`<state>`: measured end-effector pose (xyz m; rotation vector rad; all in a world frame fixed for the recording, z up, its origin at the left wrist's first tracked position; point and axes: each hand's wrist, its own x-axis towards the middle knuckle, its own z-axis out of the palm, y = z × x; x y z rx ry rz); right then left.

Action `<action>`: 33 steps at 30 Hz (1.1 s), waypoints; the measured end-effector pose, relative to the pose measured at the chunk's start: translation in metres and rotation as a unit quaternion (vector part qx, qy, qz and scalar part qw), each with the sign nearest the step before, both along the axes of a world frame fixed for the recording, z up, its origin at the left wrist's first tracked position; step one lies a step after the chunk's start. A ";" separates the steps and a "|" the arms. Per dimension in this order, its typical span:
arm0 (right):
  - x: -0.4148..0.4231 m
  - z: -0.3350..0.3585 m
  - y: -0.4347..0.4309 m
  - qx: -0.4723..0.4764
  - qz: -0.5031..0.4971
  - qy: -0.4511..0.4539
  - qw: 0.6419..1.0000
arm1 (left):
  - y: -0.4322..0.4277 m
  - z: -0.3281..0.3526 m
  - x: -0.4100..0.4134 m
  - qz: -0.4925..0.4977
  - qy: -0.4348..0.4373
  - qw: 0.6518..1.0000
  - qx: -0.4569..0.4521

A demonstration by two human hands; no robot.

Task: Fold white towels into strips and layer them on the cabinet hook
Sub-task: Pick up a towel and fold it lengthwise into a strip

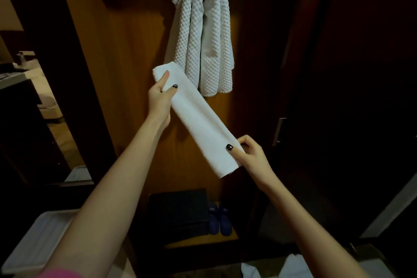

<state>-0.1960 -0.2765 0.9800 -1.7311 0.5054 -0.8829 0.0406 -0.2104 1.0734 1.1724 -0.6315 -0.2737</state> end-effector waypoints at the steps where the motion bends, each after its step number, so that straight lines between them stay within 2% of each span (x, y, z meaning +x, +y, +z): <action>1: -0.001 0.000 0.000 -0.013 0.009 -0.005 1.000 | 0.000 -0.002 0.001 0.002 0.003 1.000 0.003; 4: -0.004 0.000 0.002 -0.030 0.045 0.026 0.998 | -0.001 -0.004 0.003 0.002 0.007 1.000 0.011; 10: -0.003 0.004 0.011 0.013 0.149 0.100 0.984 | 0.000 -0.001 0.003 -0.006 0.007 1.000 0.013; 13: -0.001 0.004 0.016 0.000 0.147 0.128 0.981 | 0.001 -0.001 0.005 -0.006 0.006 1.000 0.012; 17: 0.002 0.003 0.009 0.022 0.066 0.094 0.993 | 0.006 -0.002 0.011 -0.002 0.037 0.999 -0.009; 21: 0.002 0.009 -0.009 0.078 -0.009 0.066 0.995 | 0.012 -0.005 0.017 -0.040 0.059 0.997 -0.033; 25: 0.000 0.025 -0.028 0.077 0.042 0.128 0.988 | 0.019 0.000 0.026 -0.072 0.070 0.994 -0.050; 33: 0.008 0.089 -0.069 0.067 0.095 0.055 0.992 | 0.031 0.047 0.046 -0.071 0.025 0.993 -0.090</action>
